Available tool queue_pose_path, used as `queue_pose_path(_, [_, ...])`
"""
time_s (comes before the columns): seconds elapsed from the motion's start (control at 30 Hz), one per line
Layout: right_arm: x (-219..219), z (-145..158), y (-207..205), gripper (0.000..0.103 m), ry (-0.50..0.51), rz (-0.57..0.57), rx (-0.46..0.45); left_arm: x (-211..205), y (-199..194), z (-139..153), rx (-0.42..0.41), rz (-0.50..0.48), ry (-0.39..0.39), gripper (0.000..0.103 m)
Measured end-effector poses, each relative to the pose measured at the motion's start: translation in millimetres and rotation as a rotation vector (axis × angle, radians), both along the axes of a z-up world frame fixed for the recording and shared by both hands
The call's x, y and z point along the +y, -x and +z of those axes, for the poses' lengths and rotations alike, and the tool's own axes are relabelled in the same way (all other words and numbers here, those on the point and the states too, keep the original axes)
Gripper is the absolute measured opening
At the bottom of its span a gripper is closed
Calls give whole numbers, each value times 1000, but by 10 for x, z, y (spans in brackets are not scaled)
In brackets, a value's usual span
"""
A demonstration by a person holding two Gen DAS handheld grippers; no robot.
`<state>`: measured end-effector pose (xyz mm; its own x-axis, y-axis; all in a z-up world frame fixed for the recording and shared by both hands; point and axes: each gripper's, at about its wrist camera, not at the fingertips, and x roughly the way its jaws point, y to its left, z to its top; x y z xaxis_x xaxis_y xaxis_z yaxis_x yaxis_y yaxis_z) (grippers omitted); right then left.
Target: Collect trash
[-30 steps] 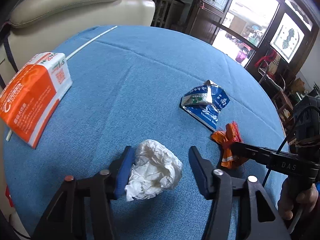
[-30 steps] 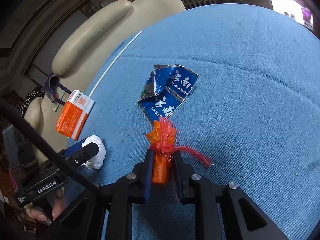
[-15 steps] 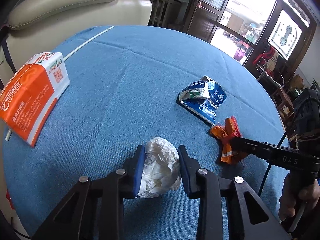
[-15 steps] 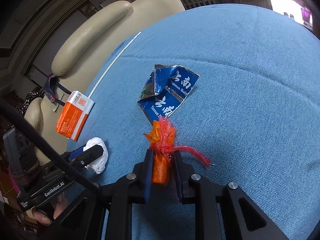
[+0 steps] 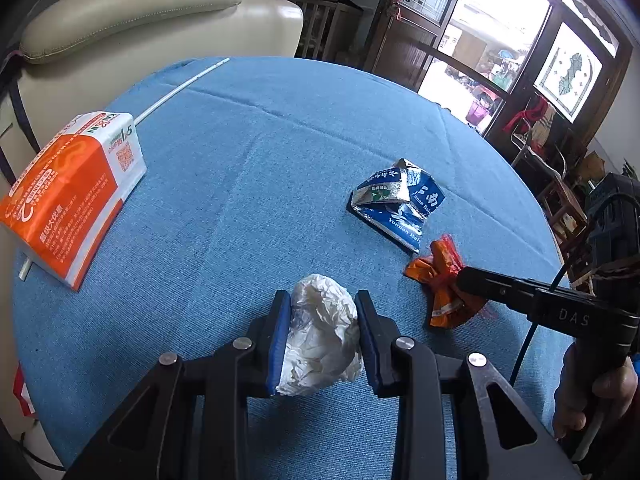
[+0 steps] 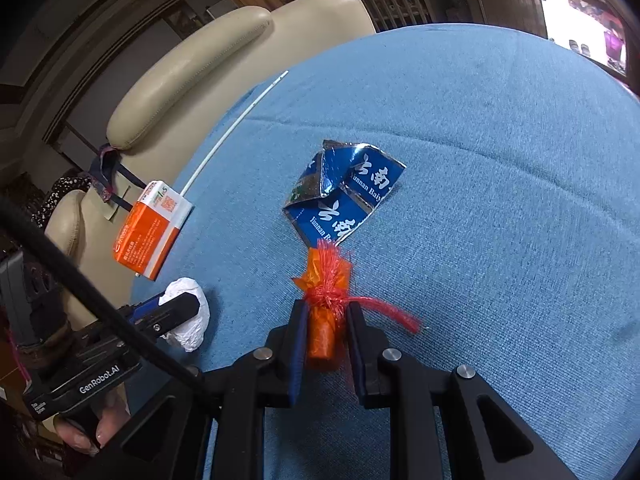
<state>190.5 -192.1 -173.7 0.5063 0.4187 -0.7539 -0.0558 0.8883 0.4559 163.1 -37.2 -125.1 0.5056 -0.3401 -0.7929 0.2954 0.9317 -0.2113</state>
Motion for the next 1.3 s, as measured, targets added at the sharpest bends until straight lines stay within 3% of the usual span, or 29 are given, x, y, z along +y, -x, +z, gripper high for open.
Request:
queue_pose_path(0.43, [17,153,-60,21,-11,13,-45,14,25,141,-29,1,9,34])
queue_pose_path(0.6, [-56,190,31,21,2,5,-52,28,74,265,-61,19,49,34])
queue_pose_path(0.87, [-244,30,-9,21,-49,-59,-18,-20,-17,278,-67,6,21,34])
queue_pose_path(1.3, [-411,192,58,21,-25,-79,-65,22,132,324,-58,45,4,34])
